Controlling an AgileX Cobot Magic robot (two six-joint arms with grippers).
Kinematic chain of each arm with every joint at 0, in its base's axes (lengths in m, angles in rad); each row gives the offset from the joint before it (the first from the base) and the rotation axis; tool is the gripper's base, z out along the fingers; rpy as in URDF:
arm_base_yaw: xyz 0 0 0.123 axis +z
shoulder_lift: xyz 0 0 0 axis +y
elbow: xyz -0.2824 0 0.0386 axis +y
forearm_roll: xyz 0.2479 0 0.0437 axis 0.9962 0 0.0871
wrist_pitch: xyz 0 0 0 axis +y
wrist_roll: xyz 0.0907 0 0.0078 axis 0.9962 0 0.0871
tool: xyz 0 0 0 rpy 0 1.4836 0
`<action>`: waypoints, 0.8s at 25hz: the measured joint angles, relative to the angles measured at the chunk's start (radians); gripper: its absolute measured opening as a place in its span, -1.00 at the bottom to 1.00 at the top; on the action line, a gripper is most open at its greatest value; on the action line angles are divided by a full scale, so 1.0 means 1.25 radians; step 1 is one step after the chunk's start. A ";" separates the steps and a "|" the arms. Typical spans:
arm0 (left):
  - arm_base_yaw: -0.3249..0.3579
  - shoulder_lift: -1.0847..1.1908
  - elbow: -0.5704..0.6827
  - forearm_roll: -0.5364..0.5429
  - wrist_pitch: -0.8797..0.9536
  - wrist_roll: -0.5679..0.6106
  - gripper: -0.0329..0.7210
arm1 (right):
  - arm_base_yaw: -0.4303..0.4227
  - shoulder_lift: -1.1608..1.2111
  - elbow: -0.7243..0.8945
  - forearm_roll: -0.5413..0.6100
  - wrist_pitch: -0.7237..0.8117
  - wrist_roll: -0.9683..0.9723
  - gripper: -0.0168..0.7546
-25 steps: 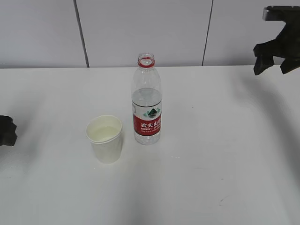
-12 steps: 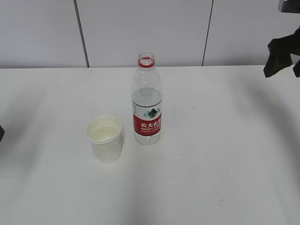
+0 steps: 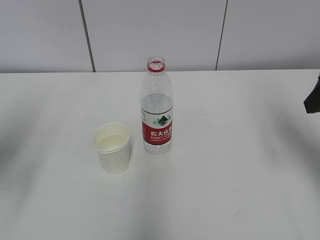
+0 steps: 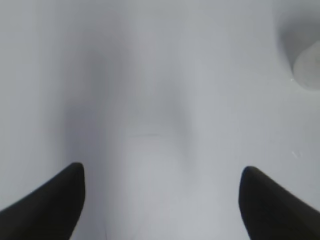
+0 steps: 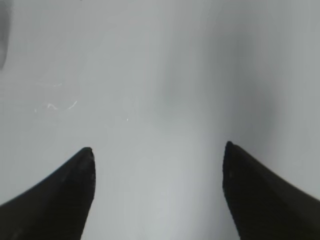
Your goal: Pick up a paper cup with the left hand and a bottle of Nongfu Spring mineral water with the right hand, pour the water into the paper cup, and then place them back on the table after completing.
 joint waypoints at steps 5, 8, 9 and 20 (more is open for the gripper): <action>0.000 -0.055 0.000 -0.004 0.070 0.000 0.61 | 0.000 -0.155 0.133 0.002 -0.002 -0.007 0.57; 0.000 -0.092 0.001 -0.009 0.118 0.000 0.61 | 0.000 -0.248 0.203 0.002 0.010 -0.008 0.57; 0.000 -0.107 0.004 -0.016 0.126 0.000 0.61 | 0.000 -0.280 0.223 0.002 0.016 -0.008 0.57; 0.000 -0.341 0.160 -0.062 0.191 0.000 0.61 | 0.000 -0.559 0.334 -0.051 0.171 0.002 0.57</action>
